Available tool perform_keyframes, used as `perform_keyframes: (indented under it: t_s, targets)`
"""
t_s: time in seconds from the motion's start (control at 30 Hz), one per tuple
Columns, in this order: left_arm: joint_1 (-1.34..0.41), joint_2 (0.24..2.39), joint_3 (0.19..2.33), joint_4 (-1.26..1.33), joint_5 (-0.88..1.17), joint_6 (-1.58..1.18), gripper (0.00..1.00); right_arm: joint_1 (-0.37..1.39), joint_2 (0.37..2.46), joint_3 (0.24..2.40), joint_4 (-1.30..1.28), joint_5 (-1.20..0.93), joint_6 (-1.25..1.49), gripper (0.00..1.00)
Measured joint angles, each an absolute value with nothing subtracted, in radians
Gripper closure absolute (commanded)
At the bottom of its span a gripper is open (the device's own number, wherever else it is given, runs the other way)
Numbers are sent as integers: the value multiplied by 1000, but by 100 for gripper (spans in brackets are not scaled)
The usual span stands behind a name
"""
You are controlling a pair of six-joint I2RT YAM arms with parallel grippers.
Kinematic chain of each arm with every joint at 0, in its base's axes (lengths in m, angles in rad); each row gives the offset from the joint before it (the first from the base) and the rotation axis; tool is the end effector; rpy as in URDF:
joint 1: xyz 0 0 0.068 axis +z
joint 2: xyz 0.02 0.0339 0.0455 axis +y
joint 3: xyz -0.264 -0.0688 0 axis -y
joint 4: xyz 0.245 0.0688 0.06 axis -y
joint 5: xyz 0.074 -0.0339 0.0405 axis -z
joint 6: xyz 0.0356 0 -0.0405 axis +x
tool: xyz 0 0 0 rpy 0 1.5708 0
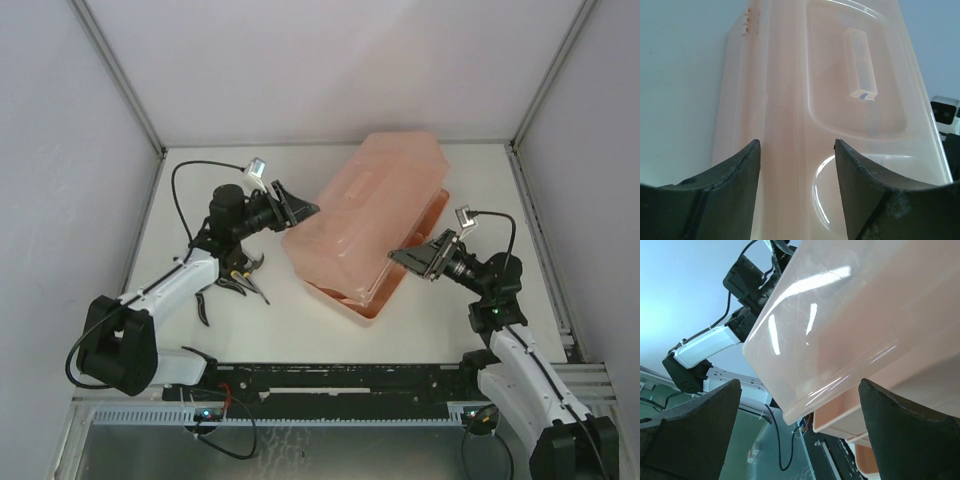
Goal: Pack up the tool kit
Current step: Open the toolbox at the center of the board.
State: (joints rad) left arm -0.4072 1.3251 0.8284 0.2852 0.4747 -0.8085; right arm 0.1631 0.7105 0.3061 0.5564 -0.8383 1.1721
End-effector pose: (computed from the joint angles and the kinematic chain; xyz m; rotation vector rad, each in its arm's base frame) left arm 0.2719 -0.1350 0.2834 -0.0148 1.9513 -1.2641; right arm 0.1589 0.0530 0.2593 0.0441 1.7111 1.6272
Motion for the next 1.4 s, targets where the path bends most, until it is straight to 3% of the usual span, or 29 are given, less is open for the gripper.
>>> perform_keyframes:
  t_s: [0.6, 1.4]
  targets:
    - [-335, 1327, 780, 390, 475, -828, 38, 266, 856, 551, 426, -825, 1059, 0]
    - [-218, 1427, 743, 438, 586, -822, 33, 545, 1198, 1094, 96, -568, 764, 1]
